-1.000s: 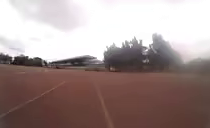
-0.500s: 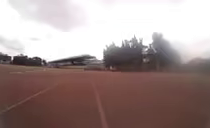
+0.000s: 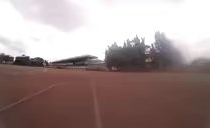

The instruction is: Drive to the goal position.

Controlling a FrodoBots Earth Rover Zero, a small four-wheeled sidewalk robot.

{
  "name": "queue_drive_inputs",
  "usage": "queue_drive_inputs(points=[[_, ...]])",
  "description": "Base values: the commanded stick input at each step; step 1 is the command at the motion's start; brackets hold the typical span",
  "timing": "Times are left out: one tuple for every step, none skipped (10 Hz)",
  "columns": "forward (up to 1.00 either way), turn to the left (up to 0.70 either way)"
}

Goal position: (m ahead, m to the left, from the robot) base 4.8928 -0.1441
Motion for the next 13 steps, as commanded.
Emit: queue_drive_inputs(points=[[1.0, 0.0], [1.0, 0.0], [1.0, 0.0], [1.0, 0.0], [1.0, 0.0], [1.0, 0.0], [1.0, 0.0], [1.0, 0.0], [1.0, 0.0], [1.0, 0.0], [1.0, 0.0], [1.0, 0.0], [1.0, 0.0]])
